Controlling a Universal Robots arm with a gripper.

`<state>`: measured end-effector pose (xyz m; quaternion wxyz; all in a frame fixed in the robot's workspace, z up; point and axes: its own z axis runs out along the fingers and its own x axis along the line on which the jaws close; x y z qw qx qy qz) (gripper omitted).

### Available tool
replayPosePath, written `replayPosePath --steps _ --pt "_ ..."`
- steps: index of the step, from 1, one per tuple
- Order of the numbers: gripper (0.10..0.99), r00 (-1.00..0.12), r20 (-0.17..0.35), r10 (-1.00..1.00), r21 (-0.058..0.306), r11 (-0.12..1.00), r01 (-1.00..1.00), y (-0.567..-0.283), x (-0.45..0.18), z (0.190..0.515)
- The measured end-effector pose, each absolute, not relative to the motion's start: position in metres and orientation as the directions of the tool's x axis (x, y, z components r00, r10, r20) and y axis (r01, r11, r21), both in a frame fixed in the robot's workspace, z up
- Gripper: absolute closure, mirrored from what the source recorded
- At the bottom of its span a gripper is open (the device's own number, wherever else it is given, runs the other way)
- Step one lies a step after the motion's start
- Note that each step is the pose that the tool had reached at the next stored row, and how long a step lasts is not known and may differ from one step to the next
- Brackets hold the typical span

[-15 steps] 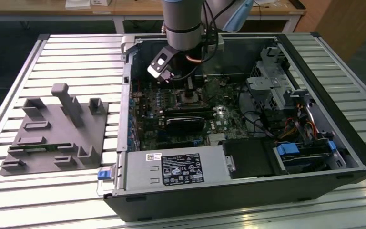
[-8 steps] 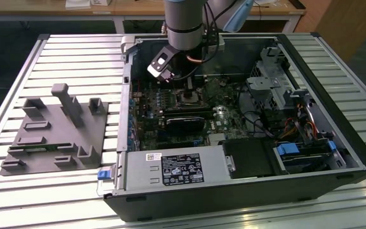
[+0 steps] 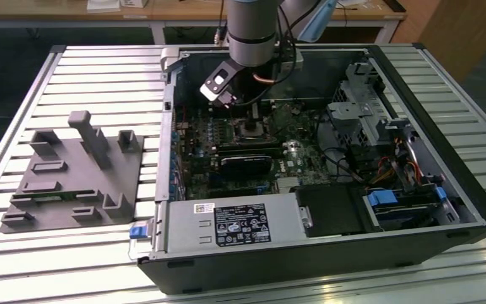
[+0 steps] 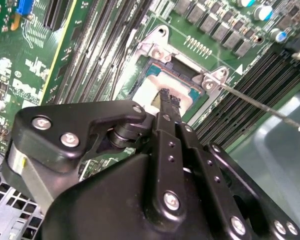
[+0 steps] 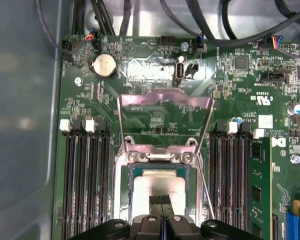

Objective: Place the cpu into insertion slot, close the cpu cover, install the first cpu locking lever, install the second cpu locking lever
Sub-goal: 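Place the cpu into insertion slot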

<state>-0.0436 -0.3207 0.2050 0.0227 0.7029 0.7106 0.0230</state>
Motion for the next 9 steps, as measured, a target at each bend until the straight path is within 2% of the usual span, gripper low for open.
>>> replayPosePath --steps 9 --pt "0.973 -0.003 0.0 1.0 0.064 0.003 0.998 -0.3208 -0.0388 0.2018"
